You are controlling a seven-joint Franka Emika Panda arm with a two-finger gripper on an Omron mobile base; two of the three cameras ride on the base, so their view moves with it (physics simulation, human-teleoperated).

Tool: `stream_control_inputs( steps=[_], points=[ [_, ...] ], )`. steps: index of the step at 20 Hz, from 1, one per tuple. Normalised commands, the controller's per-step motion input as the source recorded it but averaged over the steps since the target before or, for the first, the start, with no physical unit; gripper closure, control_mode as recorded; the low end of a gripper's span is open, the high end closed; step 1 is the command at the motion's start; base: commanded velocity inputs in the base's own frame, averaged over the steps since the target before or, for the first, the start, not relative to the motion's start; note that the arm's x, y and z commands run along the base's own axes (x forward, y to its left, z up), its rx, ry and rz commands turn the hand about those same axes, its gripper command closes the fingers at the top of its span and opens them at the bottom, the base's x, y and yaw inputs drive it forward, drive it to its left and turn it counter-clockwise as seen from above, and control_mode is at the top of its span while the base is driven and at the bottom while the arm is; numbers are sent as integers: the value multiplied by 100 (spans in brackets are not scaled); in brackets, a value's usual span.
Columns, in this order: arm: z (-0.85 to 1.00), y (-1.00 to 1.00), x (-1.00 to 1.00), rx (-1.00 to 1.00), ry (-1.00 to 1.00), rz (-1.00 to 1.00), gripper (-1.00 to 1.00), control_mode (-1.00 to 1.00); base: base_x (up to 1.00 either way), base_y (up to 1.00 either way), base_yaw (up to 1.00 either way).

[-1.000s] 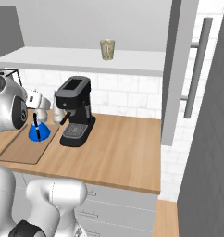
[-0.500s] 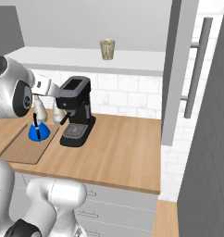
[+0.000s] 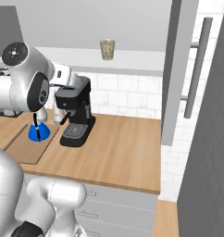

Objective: Pick the kettle from the counter and place it on the tray. Then pick the mug from the cabinet and place it on the tray. Then close the cabinet doors.

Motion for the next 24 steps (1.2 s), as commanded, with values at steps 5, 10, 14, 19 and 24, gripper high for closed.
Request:
stream_control_inputs(
  steps=[5,10,14,19,24],
  points=[
    [46,-54,6,-2,-10,0,-100,-100,0,0,0],
    [24,-50,25,-4,-1,7,-100,-100,0,0,0],
    [1,-43,34,0,-8,19,-100,-100,0,0,0],
    [-2,-16,52,0,-1,10,-100,-100,0,0,0],
    [0,-1,62,0,0,1,-100,-100,0,0,0]
  ],
)
